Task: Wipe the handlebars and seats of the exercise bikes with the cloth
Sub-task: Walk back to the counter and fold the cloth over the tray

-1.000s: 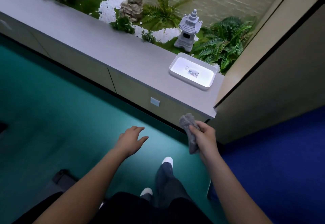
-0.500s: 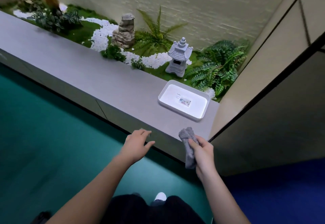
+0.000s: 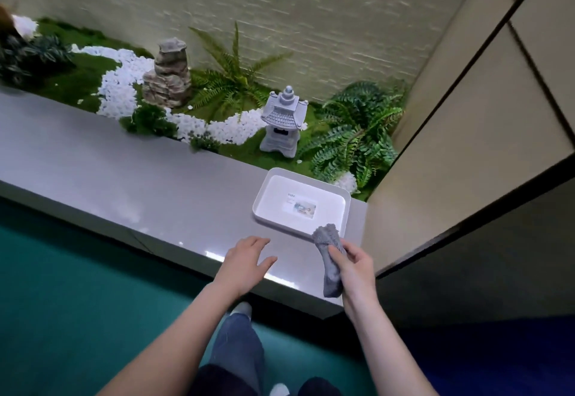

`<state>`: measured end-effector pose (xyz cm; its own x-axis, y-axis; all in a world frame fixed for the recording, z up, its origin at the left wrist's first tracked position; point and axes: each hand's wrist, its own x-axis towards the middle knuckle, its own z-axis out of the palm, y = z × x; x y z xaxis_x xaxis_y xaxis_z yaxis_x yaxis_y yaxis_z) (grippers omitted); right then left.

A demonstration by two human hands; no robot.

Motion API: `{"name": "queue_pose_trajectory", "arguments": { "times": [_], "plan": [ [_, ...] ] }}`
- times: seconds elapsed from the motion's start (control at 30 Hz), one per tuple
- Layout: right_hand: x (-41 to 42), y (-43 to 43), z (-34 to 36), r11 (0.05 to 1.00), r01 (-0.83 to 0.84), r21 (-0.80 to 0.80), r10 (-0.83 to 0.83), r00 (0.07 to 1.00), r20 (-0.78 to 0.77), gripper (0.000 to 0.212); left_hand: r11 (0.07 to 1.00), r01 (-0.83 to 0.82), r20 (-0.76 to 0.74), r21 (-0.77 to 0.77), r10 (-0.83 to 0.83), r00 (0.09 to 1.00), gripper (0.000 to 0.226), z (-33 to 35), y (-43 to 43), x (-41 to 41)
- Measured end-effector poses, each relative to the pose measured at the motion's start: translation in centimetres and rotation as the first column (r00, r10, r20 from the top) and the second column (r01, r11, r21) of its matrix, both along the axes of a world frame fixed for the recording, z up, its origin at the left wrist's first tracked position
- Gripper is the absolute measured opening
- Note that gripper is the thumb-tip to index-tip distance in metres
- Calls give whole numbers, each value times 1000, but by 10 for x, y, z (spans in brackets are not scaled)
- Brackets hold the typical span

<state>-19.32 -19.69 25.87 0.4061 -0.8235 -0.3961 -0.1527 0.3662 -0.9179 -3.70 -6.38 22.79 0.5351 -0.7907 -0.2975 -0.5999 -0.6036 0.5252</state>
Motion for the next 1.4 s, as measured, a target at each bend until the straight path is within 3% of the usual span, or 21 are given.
{"name": "queue_pose_trajectory", "arguments": {
  "times": [0.23,0.5,0.67,0.8,0.87,1.0,1.2,1.3,1.4],
  "plan": [
    [98,-25,10,996,82,-31,-82,997,16,9,997,62,-39,-45,-64,997,49,8,-51,98],
    [172,-52,27,985,124,-117,-120,992,39,11,969,-2,-288,-248,-72,955,40,33,-109,139],
    [196,-68,27,983,135,-121,-129,990,62,12,946,-134,-580,-294,-65,812,33,44,-138,142],
    [204,-72,21,991,108,-83,-104,994,44,16,926,-301,-831,-228,-24,556,39,48,-150,143],
    [207,-74,19,994,95,-48,-94,995,31,21,915,-347,-878,-204,-15,478,38,47,-153,144],
    [209,-79,20,995,98,-2,-98,992,77,19,908,-365,-903,-208,-35,429,34,45,-159,145],
    [199,-94,24,981,118,152,-148,969,200,20,914,-341,-894,-218,-47,446,39,41,-166,139],
    [192,-100,22,982,144,126,-168,962,216,20,917,-336,-917,-213,-69,393,35,41,-170,137],
    [182,-101,20,994,101,-27,-97,986,134,30,918,-346,-940,-195,-73,334,35,44,-173,137]
  ]
}}
